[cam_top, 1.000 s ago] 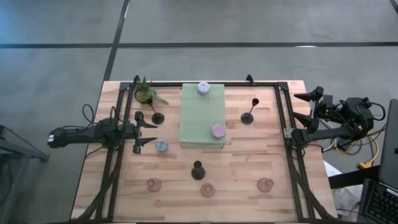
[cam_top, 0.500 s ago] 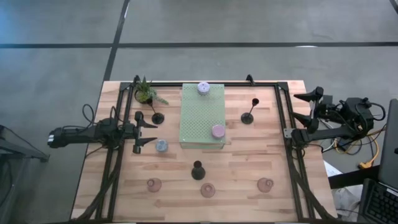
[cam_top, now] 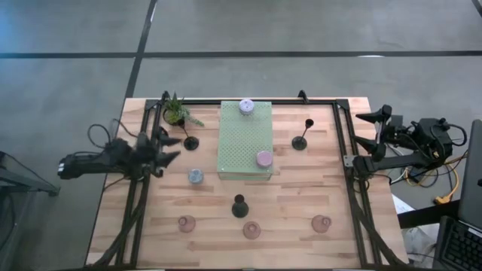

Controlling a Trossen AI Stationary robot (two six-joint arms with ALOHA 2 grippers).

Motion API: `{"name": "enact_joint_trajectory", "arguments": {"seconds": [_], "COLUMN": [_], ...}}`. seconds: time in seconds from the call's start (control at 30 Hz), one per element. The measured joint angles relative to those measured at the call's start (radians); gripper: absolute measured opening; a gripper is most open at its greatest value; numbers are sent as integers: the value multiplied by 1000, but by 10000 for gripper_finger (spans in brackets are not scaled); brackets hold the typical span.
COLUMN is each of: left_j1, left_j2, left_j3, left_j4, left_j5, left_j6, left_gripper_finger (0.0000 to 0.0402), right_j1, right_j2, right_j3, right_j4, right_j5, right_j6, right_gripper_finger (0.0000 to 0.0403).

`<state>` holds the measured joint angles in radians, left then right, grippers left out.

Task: Pick & Place candle stick holders
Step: Put the green and white scented candle on the shelf

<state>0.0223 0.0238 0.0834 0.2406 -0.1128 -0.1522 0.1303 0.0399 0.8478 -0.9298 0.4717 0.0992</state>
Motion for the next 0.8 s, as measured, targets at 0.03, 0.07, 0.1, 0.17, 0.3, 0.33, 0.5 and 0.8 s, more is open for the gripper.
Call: {"name": "enact_joint_trajectory", "arguments": {"seconds": [0.03,0.07,0.1,0.17,0.3,0.33,0.5,0.8], "left_j1": [0,0,0,0,-1,-1,-1,0], "left_j2": [0,0,5,24,146,182,394,747], "left_j3": [18,39,67,146,318,361,516,664], "left_j4": [10,5,-27,-187,-572,-627,-836,-1098], "left_j5": [-14,-21,-17,17,45,45,9,-39], "left_j6": [-11,-21,-18,20,59,70,75,-173], "left_gripper_finger": [236,236,236,236,236,236,236,236], "right_j1": [0,0,0,0,0,0,0,0], "right_j2": [0,0,0,0,0,0,0,0], "right_j3": [0,0,0,0,0,0,0,0], "right_j4": [0,0,0,0,0,0,0,0], "right_j5": [0,0,0,0,0,0,0,0], "right_j6": [2,2,1,-3,2,0,2,-1], "right_gripper_finger": [400,400,400,400,400,400,400,400]}}
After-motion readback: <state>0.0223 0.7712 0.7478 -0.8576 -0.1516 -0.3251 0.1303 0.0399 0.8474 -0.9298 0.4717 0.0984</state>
